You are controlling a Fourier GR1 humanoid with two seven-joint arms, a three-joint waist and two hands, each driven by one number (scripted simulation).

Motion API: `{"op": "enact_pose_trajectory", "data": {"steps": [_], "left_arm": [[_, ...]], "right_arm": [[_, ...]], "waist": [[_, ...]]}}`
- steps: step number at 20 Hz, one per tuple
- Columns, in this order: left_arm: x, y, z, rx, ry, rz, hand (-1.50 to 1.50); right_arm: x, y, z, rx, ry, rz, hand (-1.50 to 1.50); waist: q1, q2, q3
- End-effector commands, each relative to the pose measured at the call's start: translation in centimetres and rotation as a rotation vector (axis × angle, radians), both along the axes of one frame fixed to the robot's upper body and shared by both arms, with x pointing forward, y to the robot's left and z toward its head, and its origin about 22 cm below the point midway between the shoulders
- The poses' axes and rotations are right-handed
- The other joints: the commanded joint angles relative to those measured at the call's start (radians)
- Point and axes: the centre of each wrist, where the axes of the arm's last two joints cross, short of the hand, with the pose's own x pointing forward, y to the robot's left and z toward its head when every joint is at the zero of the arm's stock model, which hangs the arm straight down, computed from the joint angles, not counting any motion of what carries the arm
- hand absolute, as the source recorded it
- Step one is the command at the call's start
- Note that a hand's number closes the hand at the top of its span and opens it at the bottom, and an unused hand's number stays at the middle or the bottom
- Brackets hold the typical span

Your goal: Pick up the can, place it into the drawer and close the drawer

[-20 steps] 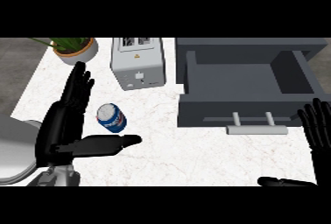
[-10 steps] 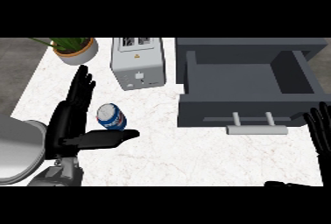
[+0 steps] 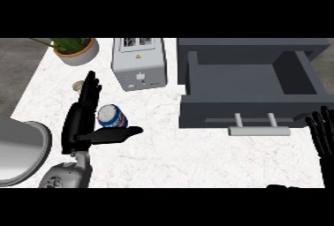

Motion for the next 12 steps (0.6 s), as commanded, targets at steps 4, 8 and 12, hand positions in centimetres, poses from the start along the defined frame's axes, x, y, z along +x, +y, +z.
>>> {"op": "enact_pose_trajectory", "data": {"steps": [4, 8, 12], "left_arm": [[1.8, 1.7, -1.6, 0.001, 0.008, 0.039, -1.50], [0.5, 2.3, -5.7, 0.005, 0.026, 0.031, -1.50], [0.6, 2.9, -6.7, 0.009, 0.048, 0.054, -1.50]], "right_arm": [[-1.7, -2.2, 0.6, -0.021, -0.005, 0.015, -1.50], [-1.5, 0.6, -0.2, 0.001, -0.002, -0.005, -1.50], [-0.9, -0.3, 0.5, 0.003, -0.001, 0.007, -1.50]], "waist": [[-0.003, 0.000, 0.000], [-0.001, 0.000, 0.000], [0.000, 0.000, 0.000]]}}
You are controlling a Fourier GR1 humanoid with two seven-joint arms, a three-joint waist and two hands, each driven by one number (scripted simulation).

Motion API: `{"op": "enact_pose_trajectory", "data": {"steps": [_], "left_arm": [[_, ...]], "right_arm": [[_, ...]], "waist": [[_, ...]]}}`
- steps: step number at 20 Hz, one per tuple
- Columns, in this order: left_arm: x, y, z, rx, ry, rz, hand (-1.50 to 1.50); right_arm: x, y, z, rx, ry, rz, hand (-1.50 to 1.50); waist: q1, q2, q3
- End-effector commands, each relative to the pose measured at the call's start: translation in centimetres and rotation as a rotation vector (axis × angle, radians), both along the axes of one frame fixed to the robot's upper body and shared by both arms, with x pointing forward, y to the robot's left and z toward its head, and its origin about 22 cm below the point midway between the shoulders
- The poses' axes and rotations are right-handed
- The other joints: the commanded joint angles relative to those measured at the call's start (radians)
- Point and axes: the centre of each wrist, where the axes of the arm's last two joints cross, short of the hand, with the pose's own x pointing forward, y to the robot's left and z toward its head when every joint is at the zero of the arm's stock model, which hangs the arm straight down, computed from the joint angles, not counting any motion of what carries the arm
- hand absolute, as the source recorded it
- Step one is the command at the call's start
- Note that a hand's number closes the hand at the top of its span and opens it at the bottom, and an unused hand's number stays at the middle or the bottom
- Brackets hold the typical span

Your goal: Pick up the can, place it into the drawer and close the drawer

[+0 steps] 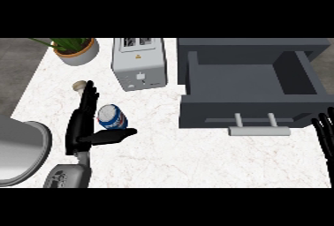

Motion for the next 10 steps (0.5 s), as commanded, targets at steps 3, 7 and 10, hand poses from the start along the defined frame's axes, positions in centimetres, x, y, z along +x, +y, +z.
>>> {"op": "enact_pose_trajectory", "data": {"steps": [3, 7, 10], "left_arm": [[-1.2, 1.9, -1.9, -0.006, 0.007, -0.009, -1.50], [-1.6, 2.9, -4.4, -0.008, 0.035, 0.004, -1.50], [-1.9, 1.5, -6.8, 0.018, 0.024, -0.006, -1.50]], "right_arm": [[2.4, 0.3, 0.7, 0.019, -0.009, -0.010, -1.50], [0.6, -0.6, -2.0, 0.001, -0.023, 0.009, -1.50], [1.0, 0.8, -0.2, -0.005, -0.005, -0.006, -1.50]], "waist": [[0.004, 0.000, 0.000], [0.001, 0.000, 0.000], [0.000, 0.001, 0.000]]}}
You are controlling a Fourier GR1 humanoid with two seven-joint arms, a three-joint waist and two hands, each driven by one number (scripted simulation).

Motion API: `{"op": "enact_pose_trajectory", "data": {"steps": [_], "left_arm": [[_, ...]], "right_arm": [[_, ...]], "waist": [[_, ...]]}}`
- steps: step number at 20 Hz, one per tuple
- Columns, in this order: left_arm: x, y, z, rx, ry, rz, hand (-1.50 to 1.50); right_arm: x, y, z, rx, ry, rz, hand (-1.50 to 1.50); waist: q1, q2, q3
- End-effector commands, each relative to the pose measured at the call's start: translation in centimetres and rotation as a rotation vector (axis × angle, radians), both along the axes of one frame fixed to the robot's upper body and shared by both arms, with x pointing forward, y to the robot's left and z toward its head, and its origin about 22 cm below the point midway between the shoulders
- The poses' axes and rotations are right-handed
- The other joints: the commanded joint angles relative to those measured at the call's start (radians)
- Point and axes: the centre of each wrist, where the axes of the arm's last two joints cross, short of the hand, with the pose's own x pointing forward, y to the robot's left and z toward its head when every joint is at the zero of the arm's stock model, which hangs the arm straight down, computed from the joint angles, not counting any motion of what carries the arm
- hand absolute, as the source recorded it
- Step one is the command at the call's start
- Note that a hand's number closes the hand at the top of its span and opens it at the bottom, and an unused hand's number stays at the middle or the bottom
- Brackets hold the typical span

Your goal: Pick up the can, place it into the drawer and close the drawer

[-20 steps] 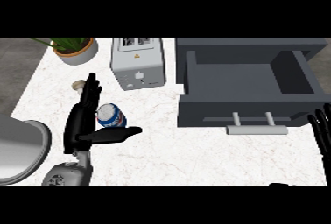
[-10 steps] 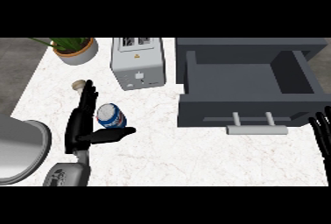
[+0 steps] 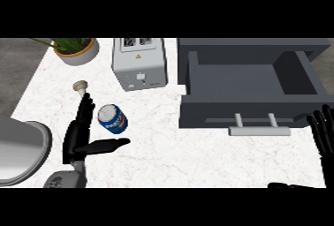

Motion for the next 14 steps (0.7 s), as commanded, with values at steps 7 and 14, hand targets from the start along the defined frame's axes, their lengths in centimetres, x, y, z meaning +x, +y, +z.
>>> {"op": "enact_pose_trajectory", "data": {"steps": [7, 14], "left_arm": [[-0.9, 0.9, -3.7, -0.009, 0.032, 0.001, -1.50], [-0.9, 0.5, -4.8, -0.037, 0.041, 0.017, -1.50]], "right_arm": [[-1.2, -0.8, 1.0, -0.014, -0.001, 0.009, -1.50], [0.3, 0.2, 0.4, 0.011, -0.010, -0.005, -1.50]], "waist": [[-0.002, 0.000, 0.000], [0.000, 0.000, 0.000]]}}
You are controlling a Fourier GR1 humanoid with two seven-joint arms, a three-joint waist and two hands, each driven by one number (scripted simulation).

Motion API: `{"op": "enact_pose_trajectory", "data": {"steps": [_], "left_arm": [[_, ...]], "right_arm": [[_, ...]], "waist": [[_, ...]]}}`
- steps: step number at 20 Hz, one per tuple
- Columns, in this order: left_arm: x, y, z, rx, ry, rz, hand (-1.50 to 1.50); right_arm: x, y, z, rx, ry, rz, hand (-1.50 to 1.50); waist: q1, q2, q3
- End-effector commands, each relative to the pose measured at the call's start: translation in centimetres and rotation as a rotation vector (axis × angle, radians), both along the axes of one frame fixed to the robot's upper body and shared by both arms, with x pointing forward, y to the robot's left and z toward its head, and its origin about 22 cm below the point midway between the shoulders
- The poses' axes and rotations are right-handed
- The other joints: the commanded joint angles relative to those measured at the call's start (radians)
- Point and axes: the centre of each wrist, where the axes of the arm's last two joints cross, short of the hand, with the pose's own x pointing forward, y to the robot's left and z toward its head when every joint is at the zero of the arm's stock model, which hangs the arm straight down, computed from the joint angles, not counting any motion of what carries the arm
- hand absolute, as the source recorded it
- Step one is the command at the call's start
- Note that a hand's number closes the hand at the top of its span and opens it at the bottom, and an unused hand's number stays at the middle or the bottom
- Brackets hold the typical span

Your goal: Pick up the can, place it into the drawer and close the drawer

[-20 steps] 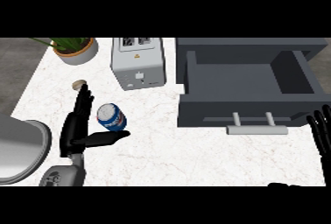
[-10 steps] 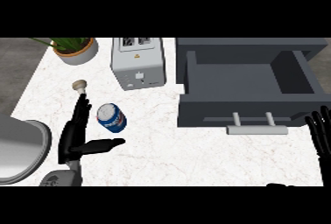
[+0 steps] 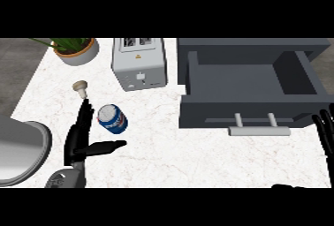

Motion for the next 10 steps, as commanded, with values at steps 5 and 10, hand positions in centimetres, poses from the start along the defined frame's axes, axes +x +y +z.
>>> {"op": "enact_pose_trajectory", "data": {"steps": [5, 10], "left_arm": [[1.0, 1.6, -2.7, -0.030, 0.017, 0.039, -1.50], [0.1, 2.4, -3.1, -0.028, -0.001, 0.007, -1.50]], "right_arm": [[0.3, -1.2, 1.8, -0.009, -0.017, 0.001, -1.50], [-0.7, -1.2, 0.5, -0.010, -0.009, 0.004, -1.50]], "waist": [[-0.002, 0.001, 0.000], [-0.001, 0.000, 0.000]]}}
